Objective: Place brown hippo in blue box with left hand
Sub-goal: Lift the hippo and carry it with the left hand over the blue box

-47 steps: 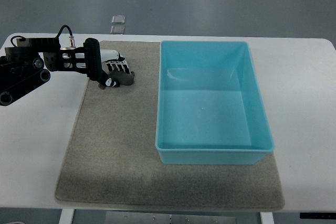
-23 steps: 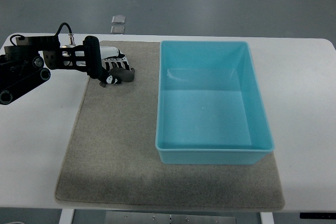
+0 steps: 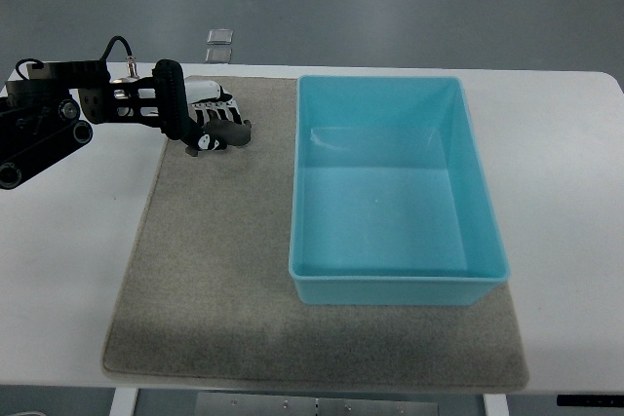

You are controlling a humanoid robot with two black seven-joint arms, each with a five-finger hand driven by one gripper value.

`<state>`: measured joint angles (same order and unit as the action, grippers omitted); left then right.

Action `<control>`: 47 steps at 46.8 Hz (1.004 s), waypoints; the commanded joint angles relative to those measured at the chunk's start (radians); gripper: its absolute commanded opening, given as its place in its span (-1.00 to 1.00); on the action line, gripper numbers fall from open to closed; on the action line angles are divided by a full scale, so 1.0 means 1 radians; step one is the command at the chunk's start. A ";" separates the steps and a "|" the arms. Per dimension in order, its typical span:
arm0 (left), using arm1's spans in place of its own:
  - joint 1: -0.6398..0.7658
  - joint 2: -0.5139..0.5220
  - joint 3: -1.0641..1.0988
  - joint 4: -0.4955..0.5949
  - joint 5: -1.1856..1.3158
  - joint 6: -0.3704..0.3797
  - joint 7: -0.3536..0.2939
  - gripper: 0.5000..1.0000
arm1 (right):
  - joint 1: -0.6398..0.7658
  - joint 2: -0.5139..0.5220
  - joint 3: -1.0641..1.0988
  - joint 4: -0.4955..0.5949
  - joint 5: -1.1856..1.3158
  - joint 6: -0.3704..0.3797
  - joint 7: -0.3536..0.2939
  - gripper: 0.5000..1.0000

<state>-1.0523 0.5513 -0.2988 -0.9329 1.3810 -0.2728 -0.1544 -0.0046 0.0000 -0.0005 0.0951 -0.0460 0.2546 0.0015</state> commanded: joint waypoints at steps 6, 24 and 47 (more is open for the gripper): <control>-0.040 0.010 -0.013 -0.001 -0.013 -0.008 -0.007 -1.00 | 0.000 0.000 0.000 0.000 0.000 0.000 0.000 0.74; -0.159 0.062 -0.040 -0.073 -0.031 -0.036 -0.014 -1.00 | 0.000 0.000 0.000 0.000 0.000 0.000 0.000 0.74; -0.210 -0.020 -0.079 -0.284 -0.024 -0.112 0.010 -1.00 | 0.000 0.000 0.000 0.000 0.000 0.000 0.002 0.74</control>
<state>-1.2711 0.5795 -0.3848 -1.2154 1.3481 -0.3866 -0.1476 -0.0046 0.0000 -0.0002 0.0950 -0.0460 0.2546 0.0018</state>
